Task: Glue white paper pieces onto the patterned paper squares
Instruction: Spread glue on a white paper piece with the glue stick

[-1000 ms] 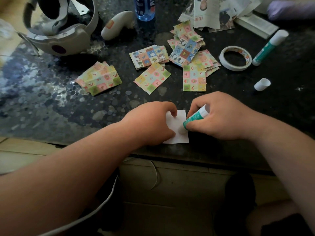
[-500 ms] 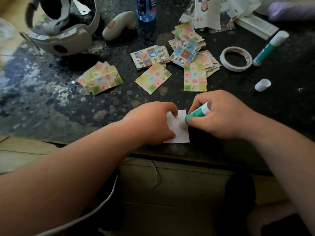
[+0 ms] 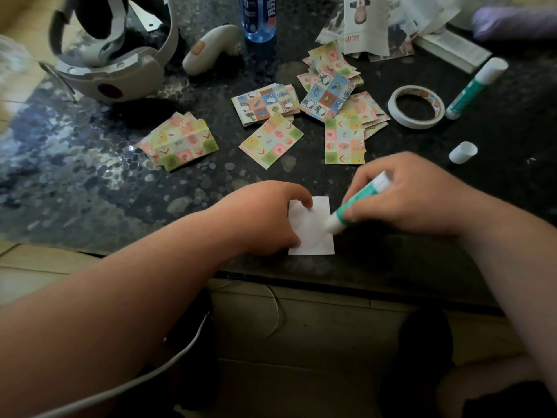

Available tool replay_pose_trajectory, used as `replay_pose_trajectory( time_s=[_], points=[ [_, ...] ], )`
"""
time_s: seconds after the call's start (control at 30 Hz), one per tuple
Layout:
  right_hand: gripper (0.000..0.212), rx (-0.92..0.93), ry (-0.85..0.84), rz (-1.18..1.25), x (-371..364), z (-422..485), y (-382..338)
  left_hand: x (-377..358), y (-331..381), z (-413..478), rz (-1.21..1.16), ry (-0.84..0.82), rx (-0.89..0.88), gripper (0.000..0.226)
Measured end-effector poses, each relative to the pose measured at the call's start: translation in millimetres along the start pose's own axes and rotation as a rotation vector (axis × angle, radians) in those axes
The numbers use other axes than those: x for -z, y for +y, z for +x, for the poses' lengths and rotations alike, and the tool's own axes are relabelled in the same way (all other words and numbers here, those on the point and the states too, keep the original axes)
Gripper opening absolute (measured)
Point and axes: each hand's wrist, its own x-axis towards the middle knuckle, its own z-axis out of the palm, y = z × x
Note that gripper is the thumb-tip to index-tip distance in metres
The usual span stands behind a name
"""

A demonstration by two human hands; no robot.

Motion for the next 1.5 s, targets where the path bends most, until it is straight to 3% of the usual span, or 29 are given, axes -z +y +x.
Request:
replay_pose_trajectory(
  time_s=[0.1,0.37,0.57,0.83,1.03,1.2,1.37,1.5],
  points=[
    [0.008,0.045,0.100,0.197,7,-2,2,0,1,-1,-0.002,0.006,0.008,0.058],
    [0.014,0.076,-0.035,-0.103,-29,2,0,0,0,-2,0.022,0.036,0.011,0.057],
    [0.014,0.060,-0.089,-0.142,-29,4,-2,0,0,-3,0.022,0.016,0.017,0.060],
    [0.013,0.061,0.084,-0.125,-33,11,-2,1,0,-3,0.020,0.013,0.023,0.061],
    [0.013,0.046,-0.102,-0.188,-29,11,-8,0,0,-4,0.023,0.037,0.031,0.062],
    [0.013,0.044,0.090,-0.148,-31,15,-6,0,-1,-4,0.018,0.031,0.032,0.062],
    [0.014,0.021,-0.095,-0.209,-27,14,-11,0,-1,-4,0.018,0.027,0.037,0.062],
    [0.013,0.026,0.098,-0.129,-31,18,-7,0,-1,-4,0.014,0.030,0.037,0.062]
  ],
)
